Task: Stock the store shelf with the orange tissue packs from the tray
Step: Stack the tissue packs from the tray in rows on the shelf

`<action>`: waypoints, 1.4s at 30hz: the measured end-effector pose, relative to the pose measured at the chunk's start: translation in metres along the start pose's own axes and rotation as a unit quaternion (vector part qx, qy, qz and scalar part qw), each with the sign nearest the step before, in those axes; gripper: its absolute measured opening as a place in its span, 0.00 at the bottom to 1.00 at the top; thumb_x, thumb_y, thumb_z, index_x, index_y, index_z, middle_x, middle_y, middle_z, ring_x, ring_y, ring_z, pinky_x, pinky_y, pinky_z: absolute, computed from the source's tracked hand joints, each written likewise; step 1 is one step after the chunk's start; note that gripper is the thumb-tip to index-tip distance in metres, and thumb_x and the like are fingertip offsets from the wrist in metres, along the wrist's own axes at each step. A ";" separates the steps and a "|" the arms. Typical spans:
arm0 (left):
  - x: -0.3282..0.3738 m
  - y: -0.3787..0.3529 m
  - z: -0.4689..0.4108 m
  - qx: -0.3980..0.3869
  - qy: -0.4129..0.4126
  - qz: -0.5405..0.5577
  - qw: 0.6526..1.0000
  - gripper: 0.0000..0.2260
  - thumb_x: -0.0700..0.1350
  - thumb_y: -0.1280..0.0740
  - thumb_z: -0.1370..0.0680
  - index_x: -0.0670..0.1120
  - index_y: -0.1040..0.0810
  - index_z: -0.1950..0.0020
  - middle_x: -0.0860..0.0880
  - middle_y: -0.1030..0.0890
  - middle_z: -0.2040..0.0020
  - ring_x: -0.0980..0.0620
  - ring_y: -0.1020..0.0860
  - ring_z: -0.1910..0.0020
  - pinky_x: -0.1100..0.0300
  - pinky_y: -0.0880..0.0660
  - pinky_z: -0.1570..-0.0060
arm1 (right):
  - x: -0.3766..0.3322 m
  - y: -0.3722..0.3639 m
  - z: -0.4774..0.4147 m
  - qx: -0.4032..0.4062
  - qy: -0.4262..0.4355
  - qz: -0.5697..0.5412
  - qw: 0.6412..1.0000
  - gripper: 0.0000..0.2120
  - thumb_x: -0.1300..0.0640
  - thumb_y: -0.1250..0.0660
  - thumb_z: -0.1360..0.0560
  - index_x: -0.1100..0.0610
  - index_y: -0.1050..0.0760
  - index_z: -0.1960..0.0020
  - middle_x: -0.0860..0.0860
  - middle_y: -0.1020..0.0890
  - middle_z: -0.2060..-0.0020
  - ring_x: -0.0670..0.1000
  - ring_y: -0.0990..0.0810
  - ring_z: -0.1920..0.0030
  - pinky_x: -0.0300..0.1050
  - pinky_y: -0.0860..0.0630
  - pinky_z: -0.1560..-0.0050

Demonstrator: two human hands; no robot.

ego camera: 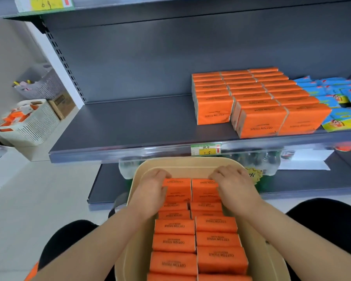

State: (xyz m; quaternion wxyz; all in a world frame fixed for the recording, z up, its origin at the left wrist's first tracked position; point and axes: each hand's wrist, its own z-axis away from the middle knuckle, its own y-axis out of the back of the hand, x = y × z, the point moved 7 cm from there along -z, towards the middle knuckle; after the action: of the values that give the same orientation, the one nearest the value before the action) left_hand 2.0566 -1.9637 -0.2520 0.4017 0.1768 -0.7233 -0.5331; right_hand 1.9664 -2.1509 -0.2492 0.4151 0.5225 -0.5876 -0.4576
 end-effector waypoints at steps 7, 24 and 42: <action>-0.018 -0.045 0.026 -0.071 0.071 0.027 0.995 0.17 0.37 0.41 0.22 0.47 0.29 0.34 0.49 0.27 0.36 0.48 0.24 0.44 0.54 0.26 0.45 | -0.002 -0.044 0.012 -0.141 -0.009 -0.029 0.990 0.19 0.61 0.42 0.23 0.49 0.32 0.34 0.47 0.27 0.38 0.52 0.30 0.37 0.50 0.33 0.41; -0.026 -0.041 0.013 -0.012 0.085 0.046 0.995 0.18 0.35 0.42 0.22 0.47 0.30 0.33 0.49 0.27 0.36 0.49 0.27 0.39 0.57 0.28 0.42 | -0.014 -0.073 -0.015 -0.180 -0.042 0.076 0.980 0.14 0.57 0.38 0.24 0.51 0.30 0.39 0.52 0.28 0.41 0.55 0.31 0.38 0.51 0.32 0.42; -0.011 -0.054 -0.015 -0.087 0.051 -0.043 0.994 0.21 0.36 0.39 0.24 0.47 0.32 0.31 0.48 0.27 0.35 0.47 0.25 0.40 0.54 0.26 0.44 | -0.013 0.008 0.034 -0.141 0.052 -0.090 0.984 0.19 0.49 0.36 0.28 0.50 0.27 0.38 0.48 0.24 0.46 0.52 0.27 0.43 0.47 0.30 0.45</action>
State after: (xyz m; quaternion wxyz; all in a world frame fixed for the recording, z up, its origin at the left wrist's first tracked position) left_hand 2.0658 -1.9859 -0.3042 0.4281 0.1992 -0.6446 -0.6012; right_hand 1.9329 -2.1341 -0.2498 0.4722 0.5324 -0.4451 -0.5436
